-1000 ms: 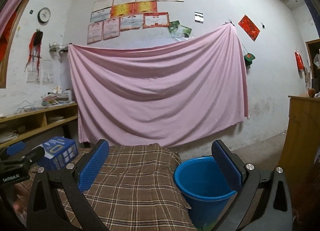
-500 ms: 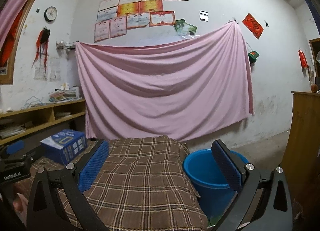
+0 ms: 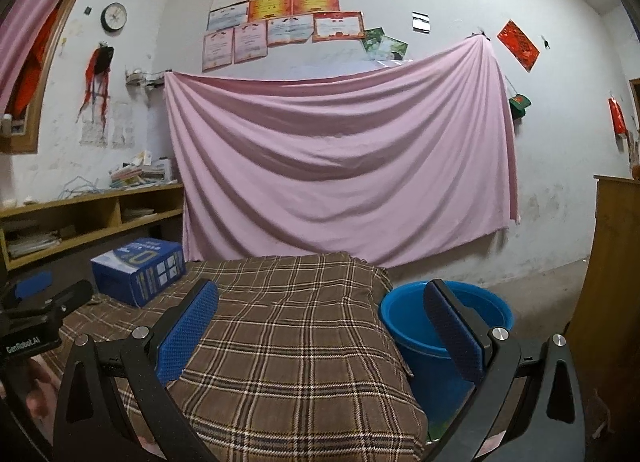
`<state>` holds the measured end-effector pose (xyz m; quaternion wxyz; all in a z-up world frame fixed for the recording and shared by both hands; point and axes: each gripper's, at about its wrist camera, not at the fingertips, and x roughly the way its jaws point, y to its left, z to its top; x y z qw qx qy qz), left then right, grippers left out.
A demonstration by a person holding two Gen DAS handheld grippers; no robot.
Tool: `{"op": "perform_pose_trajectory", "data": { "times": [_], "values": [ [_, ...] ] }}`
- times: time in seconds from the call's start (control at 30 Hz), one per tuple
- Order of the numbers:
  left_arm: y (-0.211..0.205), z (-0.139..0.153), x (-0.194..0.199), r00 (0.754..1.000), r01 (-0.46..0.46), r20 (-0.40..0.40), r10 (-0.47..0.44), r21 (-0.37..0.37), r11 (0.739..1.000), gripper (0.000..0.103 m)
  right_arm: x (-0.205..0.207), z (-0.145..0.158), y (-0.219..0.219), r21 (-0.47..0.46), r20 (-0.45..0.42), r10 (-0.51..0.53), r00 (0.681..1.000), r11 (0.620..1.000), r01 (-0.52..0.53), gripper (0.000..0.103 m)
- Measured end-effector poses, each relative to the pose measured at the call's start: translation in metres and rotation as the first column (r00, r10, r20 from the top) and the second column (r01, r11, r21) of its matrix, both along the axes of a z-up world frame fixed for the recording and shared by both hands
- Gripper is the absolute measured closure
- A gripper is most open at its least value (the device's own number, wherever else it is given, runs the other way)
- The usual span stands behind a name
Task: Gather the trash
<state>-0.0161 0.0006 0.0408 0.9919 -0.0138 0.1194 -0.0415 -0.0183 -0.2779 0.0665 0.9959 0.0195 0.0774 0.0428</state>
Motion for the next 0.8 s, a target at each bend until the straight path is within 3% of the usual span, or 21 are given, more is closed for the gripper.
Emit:
{"op": "perform_pose_trajectory", "data": {
  "times": [0.8],
  "values": [
    [0.001,-0.011,0.002,1.0,-0.007,-0.009,0.007,0.013,1.0,0.002,-0.001,-0.003,0.0,-0.001,-0.008,0.001,1.0,1.0,-0.001,0.0]
  ]
}}
